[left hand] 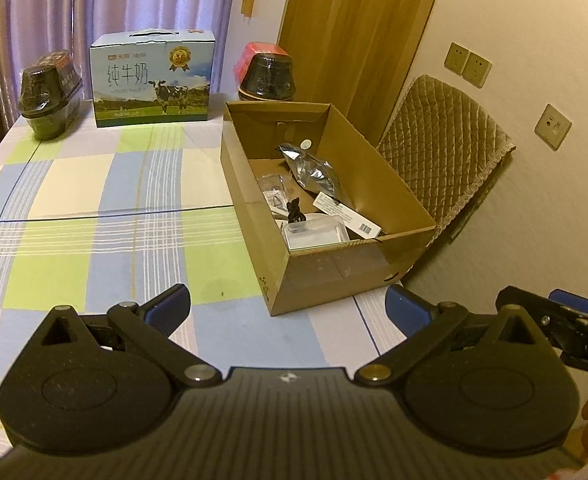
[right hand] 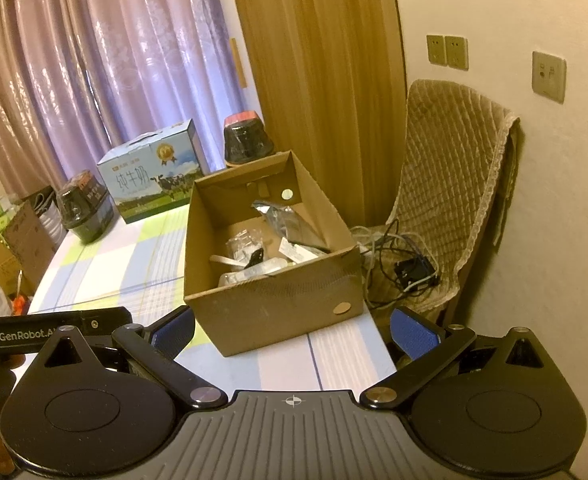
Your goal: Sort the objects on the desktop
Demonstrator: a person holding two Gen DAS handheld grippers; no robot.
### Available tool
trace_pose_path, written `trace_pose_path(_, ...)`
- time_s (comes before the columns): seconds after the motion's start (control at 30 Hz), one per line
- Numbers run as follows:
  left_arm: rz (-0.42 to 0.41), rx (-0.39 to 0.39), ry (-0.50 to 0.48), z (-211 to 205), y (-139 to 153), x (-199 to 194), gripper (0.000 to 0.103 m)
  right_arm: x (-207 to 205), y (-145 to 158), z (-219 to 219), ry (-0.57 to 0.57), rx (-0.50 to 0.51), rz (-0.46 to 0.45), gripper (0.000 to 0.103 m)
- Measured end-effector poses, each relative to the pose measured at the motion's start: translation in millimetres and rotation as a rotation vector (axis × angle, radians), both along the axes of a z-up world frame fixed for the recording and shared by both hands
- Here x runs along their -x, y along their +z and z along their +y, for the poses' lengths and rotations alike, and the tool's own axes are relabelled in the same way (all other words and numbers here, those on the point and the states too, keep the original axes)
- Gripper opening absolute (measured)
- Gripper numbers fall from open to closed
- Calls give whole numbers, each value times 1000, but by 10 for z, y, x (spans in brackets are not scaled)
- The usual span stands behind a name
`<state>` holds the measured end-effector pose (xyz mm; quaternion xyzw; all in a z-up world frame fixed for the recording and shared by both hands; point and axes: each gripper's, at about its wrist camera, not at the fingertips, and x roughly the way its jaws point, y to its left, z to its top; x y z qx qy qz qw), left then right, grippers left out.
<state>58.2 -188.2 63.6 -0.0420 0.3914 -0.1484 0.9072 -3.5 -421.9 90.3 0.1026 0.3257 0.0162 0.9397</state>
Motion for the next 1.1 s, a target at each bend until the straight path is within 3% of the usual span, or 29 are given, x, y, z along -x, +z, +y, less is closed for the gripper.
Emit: trace_pose_path(1.1, 10, 10, -3, 3, -88, -55, 102, -81, -60, 39, 2, 3, 18, 101)
